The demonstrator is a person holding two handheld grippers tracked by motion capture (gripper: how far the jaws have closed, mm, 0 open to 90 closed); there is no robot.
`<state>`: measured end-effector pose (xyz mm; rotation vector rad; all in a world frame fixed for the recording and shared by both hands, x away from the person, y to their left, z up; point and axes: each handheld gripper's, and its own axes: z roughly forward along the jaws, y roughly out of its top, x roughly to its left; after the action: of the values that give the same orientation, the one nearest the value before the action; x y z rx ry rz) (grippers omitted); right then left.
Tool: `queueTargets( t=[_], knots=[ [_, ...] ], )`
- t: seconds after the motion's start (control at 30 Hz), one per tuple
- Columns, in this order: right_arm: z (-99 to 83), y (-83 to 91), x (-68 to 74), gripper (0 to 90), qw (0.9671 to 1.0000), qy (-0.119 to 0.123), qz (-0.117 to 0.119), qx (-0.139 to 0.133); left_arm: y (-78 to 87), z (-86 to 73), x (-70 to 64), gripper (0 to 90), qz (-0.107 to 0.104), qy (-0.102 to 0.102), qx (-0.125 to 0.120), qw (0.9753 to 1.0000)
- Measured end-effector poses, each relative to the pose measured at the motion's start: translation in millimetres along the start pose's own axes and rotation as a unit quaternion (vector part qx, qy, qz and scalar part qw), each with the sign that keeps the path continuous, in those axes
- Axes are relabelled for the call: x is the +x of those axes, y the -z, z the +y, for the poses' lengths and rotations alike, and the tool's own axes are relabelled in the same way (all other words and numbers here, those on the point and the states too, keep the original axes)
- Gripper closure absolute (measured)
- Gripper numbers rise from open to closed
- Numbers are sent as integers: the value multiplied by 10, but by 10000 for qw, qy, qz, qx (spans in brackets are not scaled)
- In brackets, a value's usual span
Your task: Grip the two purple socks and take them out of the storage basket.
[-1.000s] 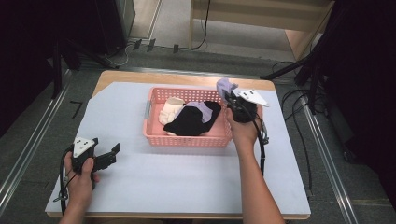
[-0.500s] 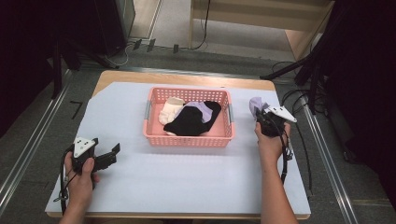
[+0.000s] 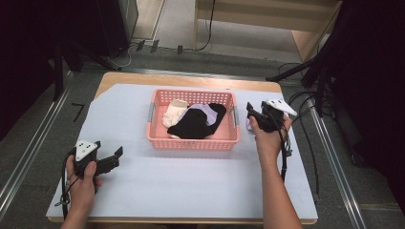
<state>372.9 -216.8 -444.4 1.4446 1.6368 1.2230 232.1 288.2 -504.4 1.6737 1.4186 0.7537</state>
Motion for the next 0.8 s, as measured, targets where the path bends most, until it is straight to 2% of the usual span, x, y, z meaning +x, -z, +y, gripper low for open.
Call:
queueTargets(
  t=[0.03, 0.07, 0.1, 0.13, 0.23, 0.27, 0.3, 0.33, 0.4, 0.47, 0.5, 0.6, 0.63, 0.7, 0.77, 0.8],
  knots=[
    [41, -8, 71, 430, 10000, 82, 22, -18, 0, 1, 2, 161, 0, -4, 1, 10000],
    [79, -16, 150, 433, 10000, 65, 58, -27, 0, 0, 2, 161, -8, 4, -6, 10000],
    [79, -16, 150, 433, 10000, 65, 58, -27, 0, 0, 2, 161, -10, 5, -6, 10000],
    [143, -47, 297, 433, 9997, 118, 221, -30, 1, 0, 3, 161, -19, 4, -6, 10000],
    [205, -122, 498, 449, 9990, 237, 382, 28, 3, 1, 7, 161, -26, 0, 1, 10000],
    [205, -122, 498, 449, 9990, 237, 382, 28, 3, 1, 8, 161, -29, -1, 5, 10000],
    [225, -194, 618, 468, 9984, 294, 474, 134, 3, 1, 8, 161, -30, -1, 10, 10000],
    [225, -194, 618, 468, 9984, 294, 474, 134, 1, 0, 7, 161, -25, 3, 0, 10000],
    [226, -279, 738, 518, 9975, 308, 555, 311, -1, 0, 5, 161, -14, 7, -10, 10000],
    [205, -375, 869, 530, 9956, 390, 687, 498, 0, 1, 7, 161, -20, 4, -3, 10000],
    [166, -482, 1000, 537, 9927, 417, 821, 772, 1, 1, 7, 161, -26, 5, 0, 10000],
    [85, -674, 1147, 518, 9846, 548, 1005, 1322, 3, 1, 11, 161, -42, 3, 4, 10000],
    [85, -674, 1147, 518, 9846, 548, 1005, 1322, 4, 0, 10, 161, -36, 13, -3, 10000],
    [48, -783, 1199, 509, 9785, 637, 974, 1702, 3, -1, 10, 161, -35, 20, -15, 10000],
    [43, -866, 1210, 499, 9732, 538, 952, 2024, 2, -1, 11, 161, -37, 24, -16, 10000],
    [50, -896, 1196, 500, 9731, 483, 915, 2056, 2, -1, 10, 161, -38, 27, -21, 10000]
  ],
)
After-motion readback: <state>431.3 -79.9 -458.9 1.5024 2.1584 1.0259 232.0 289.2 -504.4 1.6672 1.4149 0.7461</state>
